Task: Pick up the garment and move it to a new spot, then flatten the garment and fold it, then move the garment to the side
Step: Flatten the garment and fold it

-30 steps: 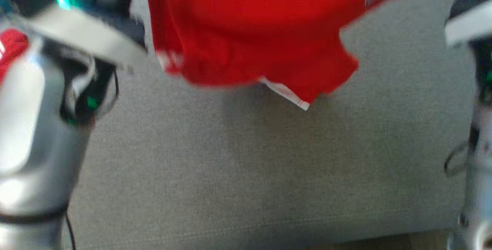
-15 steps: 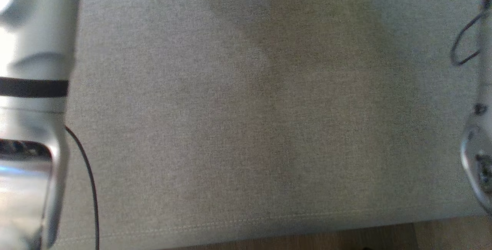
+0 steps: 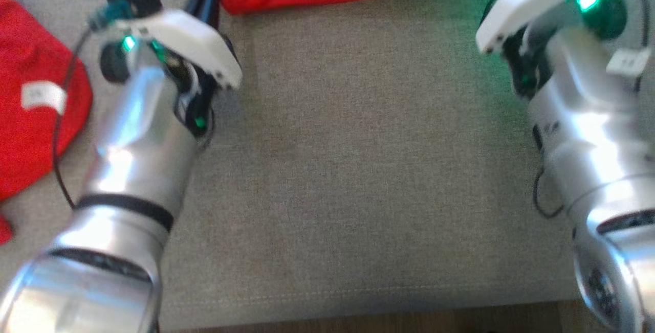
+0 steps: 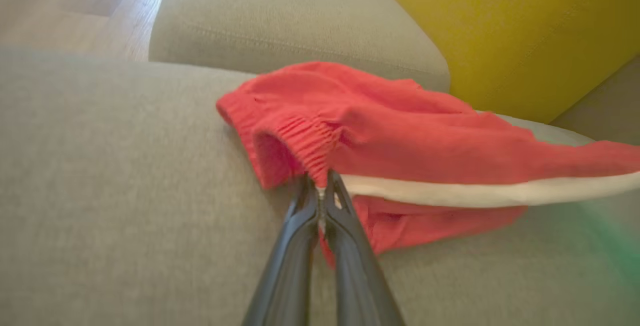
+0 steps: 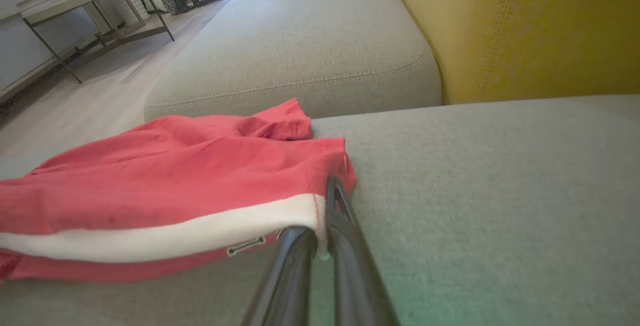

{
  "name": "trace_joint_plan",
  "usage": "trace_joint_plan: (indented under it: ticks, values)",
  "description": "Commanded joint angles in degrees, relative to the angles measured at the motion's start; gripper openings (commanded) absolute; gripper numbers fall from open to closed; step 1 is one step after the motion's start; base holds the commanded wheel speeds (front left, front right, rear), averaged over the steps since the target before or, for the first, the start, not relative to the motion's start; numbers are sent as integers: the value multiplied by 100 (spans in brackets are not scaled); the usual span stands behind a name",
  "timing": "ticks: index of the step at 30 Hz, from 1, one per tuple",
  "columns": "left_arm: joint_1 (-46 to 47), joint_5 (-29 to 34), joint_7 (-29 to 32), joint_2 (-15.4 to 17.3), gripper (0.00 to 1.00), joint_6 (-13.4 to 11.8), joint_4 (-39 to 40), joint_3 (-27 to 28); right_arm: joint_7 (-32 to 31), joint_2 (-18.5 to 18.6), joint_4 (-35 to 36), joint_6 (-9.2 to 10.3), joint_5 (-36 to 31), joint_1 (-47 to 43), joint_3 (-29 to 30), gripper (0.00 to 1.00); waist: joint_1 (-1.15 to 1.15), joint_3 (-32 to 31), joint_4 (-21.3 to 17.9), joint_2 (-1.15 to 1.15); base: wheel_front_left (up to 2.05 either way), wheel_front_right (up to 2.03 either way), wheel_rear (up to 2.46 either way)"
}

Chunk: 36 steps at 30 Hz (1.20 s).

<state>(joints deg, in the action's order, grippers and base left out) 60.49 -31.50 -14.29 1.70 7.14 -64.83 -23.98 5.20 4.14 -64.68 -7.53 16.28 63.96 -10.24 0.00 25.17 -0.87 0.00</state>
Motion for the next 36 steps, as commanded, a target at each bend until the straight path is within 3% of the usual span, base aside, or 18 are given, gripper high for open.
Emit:
trace_joint_plan:
  ticks: [1,9,15,18,28,32,36]
  values:
    - [-196,-148,-68,136,0,33,392,-11,311,-122,178,4,161,-208,-191,0,0,-104,14,0,0,0,0]
    - [-1912,-212,-70,149,0,34,1543,-99,834,-114,611,4,681,-1742,-625,0,0,-731,-38,0,0,0,0]
    - [-3792,109,-70,456,0,23,3099,302,944,146,1931,4,918,-3541,-701,0,0,-1352,-128,0,0,0,0]
    - [-4530,221,-70,556,0,-117,3723,359,882,203,2643,4,900,-4406,-516,0,0,-1586,-114,0,0,0,0]
    - [-6503,11,511,840,0,-817,5714,433,-493,-56,5715,4,397,-7328,371,0,0,-2238,-119,0,0,0,0]
    - [-6986,-20,865,985,0,-1049,6422,417,-1044,-108,6703,4,250,-8077,637,0,0,-2336,-115,0,0,0,0]
    - [-7234,-71,1118,1099,0,-1177,6848,430,-1342,-122,7231,4,255,-8383,808,0,0,-2369,-112,0,0,0,0]
